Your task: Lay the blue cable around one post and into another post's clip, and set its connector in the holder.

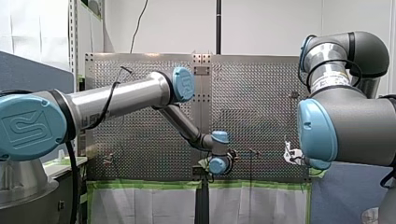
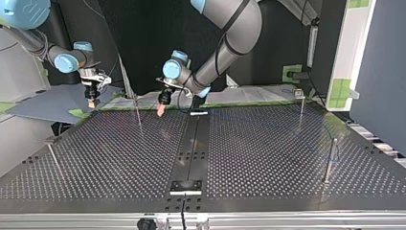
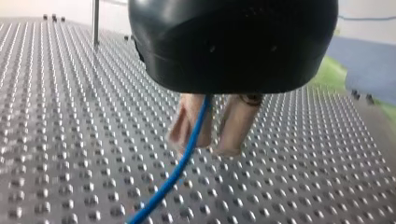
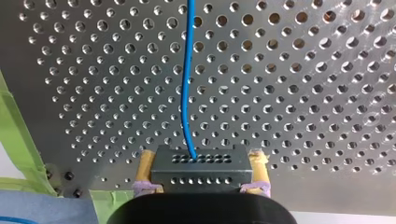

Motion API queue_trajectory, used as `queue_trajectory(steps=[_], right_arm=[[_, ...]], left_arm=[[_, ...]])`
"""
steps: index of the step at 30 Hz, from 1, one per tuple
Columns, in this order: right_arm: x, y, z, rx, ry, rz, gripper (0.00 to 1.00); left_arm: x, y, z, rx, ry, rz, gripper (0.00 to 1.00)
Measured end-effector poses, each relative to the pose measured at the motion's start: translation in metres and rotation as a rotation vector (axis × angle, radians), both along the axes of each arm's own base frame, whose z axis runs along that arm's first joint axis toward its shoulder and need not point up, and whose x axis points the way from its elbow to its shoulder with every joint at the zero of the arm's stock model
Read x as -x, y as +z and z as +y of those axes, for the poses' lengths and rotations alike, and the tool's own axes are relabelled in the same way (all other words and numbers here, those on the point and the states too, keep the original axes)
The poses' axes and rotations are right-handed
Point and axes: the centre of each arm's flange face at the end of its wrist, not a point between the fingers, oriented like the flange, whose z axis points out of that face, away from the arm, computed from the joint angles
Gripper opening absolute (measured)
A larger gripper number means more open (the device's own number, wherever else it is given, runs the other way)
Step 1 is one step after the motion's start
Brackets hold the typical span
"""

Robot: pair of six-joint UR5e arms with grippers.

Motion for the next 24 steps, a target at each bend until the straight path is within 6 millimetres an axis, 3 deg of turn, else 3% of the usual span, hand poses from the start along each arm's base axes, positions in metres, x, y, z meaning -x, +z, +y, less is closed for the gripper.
queue_trajectory(steps=[1,14,24], right_arm=[[0.0,0.0,0.0,-0.001,0.0,0.0,0.0],[-0.005,-0.001,0.002,-0.008,0.007,0.001,0.0],[-0.009,-0.004,0.005,-0.028,0.013,0.007,0.0]], left_arm=[[0.001,0.003,0.0,-0.003,-0.008,-0.001,1.0],[0.017,0.045,0.008,-0.08,-0.053,-0.02,1.0],[0.043,0.019,0.041,-0.289,0.031,0.063,1.0]])
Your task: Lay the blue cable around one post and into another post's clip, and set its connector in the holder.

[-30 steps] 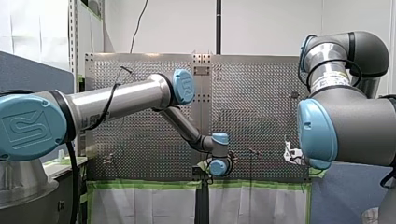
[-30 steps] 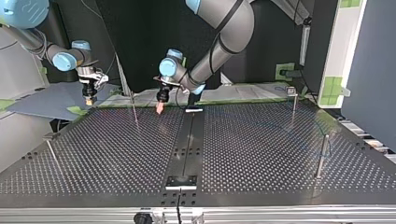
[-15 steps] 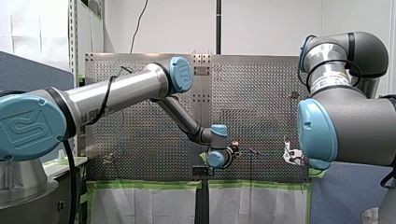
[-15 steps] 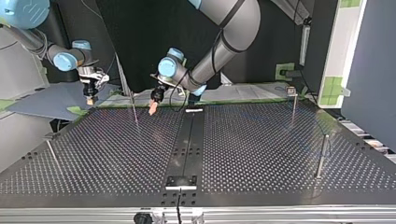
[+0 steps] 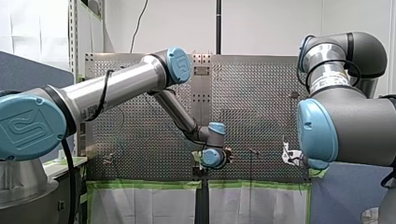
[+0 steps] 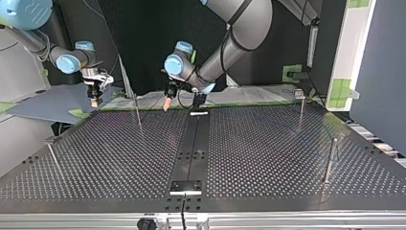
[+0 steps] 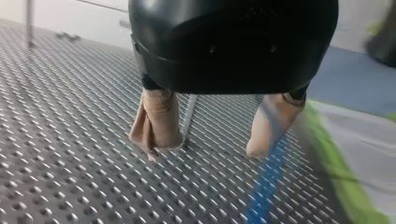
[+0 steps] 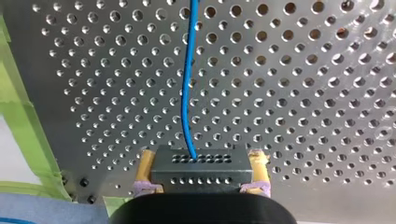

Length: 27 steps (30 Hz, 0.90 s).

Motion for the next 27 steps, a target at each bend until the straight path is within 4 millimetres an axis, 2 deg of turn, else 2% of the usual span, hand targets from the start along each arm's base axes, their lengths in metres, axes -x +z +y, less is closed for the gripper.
queue_trajectory(steps=[5,11,19,27], right_arm=[[-0.001,-0.001,0.001,-0.006,0.001,0.004,0.0],[-0.001,-0.002,0.002,-0.01,0.003,0.005,0.0],[-0.001,-0.002,0.002,-0.011,0.003,0.005,0.0],[-0.001,-0.003,0.002,-0.012,0.003,0.005,0.0]], left_arm=[[0.006,-0.005,0.008,-0.091,0.032,0.017,1.0],[0.017,-0.004,0.008,-0.187,0.015,0.033,1.0],[0.03,0.012,-0.005,-0.231,-0.054,0.024,1.0],[0.042,0.014,-0.015,-0.223,-0.104,0.027,1.0]])
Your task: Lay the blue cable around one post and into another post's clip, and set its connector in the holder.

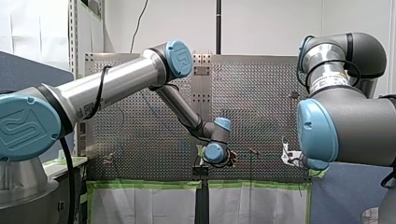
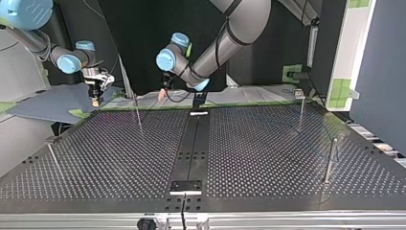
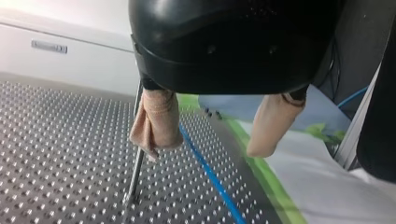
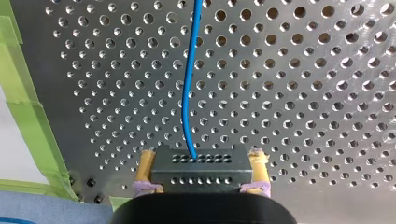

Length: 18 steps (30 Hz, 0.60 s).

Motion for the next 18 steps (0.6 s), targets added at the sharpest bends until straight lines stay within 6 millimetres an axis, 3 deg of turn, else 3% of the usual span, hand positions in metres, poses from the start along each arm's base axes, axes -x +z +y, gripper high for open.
queue_trajectory(steps=[10,18], right_arm=[[-0.001,0.0,0.0,-0.001,0.001,0.0,0.0],[0.0,-0.001,0.0,0.002,0.0,-0.001,0.0]], left_arm=[[0.004,-0.001,-0.005,0.056,-0.067,0.036,1.0],[0.002,0.015,-0.009,0.086,-0.086,0.028,1.0]])
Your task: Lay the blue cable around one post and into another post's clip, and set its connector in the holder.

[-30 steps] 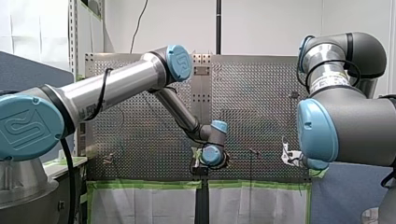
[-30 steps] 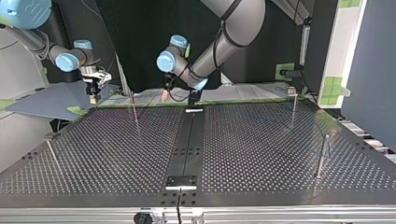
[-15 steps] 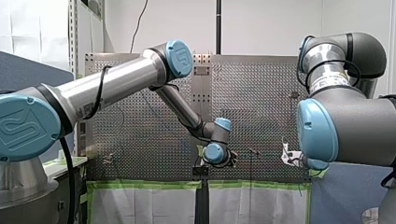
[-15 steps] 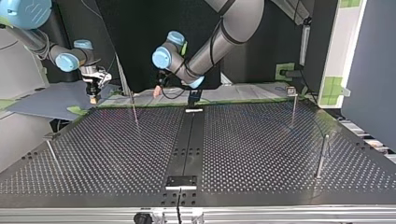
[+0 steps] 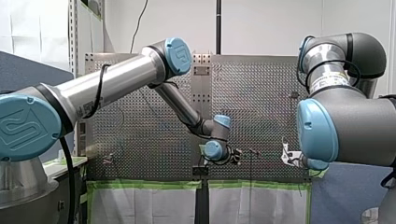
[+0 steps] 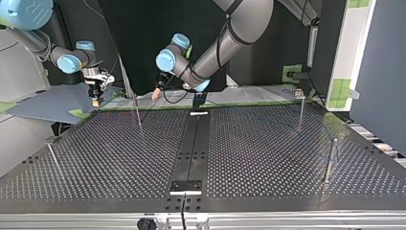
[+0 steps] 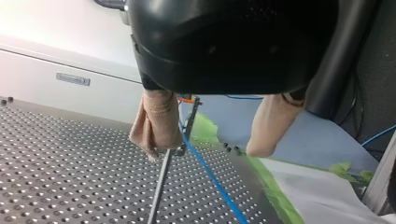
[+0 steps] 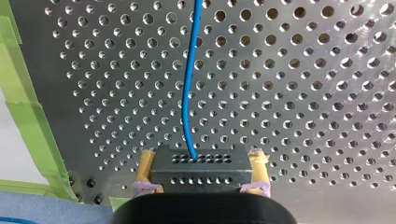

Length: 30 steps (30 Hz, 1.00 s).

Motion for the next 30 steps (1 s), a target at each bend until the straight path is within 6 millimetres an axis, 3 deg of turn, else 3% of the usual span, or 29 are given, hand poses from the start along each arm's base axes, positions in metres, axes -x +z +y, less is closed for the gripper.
queue_trajectory(steps=[30], right_arm=[[-0.001,-0.002,0.001,-0.003,0.001,-0.002,0.0]], left_arm=[[-0.005,0.014,0.003,0.003,0.043,-0.019,1.0]])
